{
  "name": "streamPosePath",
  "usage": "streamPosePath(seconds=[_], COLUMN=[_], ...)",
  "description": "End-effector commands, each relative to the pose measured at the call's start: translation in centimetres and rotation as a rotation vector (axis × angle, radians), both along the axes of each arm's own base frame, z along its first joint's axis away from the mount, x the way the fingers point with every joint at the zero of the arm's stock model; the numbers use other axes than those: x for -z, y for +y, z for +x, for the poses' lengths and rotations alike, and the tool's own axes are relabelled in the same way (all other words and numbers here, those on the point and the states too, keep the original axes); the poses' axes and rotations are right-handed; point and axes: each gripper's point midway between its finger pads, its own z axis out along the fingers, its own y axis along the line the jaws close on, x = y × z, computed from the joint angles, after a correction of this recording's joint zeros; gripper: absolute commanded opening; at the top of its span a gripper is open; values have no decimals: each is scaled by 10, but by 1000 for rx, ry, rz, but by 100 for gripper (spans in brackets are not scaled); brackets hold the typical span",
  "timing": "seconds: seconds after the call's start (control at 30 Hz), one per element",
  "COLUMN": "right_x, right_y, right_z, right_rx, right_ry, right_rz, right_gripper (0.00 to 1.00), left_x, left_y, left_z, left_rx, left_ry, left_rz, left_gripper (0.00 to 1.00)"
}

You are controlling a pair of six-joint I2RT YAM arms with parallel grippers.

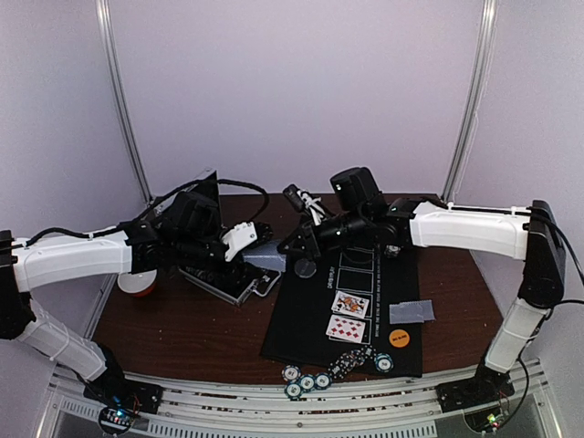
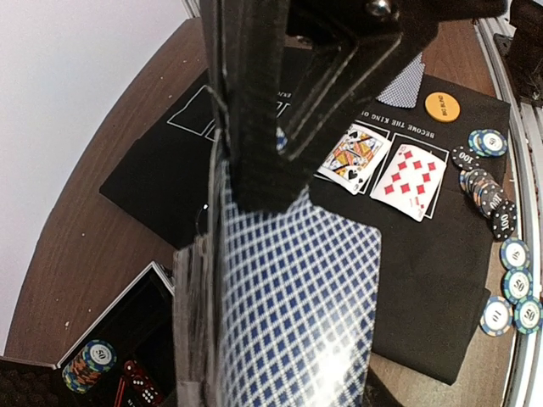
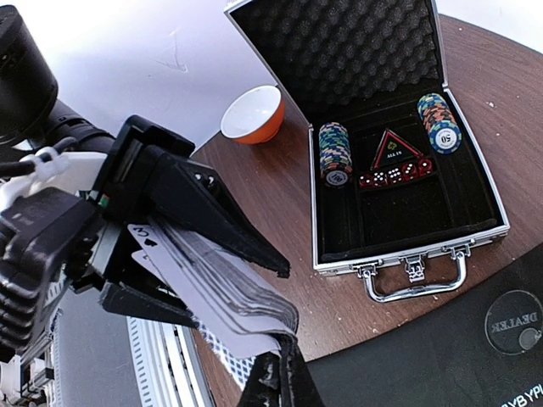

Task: Distribute texas hold em gaming equipment
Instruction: Pick up the poker card from the face-down deck piles.

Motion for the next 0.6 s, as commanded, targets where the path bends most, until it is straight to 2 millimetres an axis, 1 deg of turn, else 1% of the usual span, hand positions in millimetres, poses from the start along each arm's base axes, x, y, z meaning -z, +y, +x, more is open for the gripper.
streamPosePath(seconds=[0.0, 0.3, 0.43, 0.57], right_x=[-31, -40, -45, -50], right_y=[-12, -15, -19, -22], right_z=[3, -2, -4, -14], right_rx=[23, 8, -2, -41], right_ry=[-77, -85, -100, -92], right_rz=[-7, -11, -25, -31], right_gripper=[0, 2, 2, 2], left_x=[-19, -38, -40, -40], left_y=[-9, -17, -17, -17], left_z=[-7, -22, -22, -21], left_rx=[46, 121, 117, 112], left_ry=[-18, 9, 9, 13], left_rz=[-73, -157, -163, -164], left_gripper=[42, 42, 42, 41])
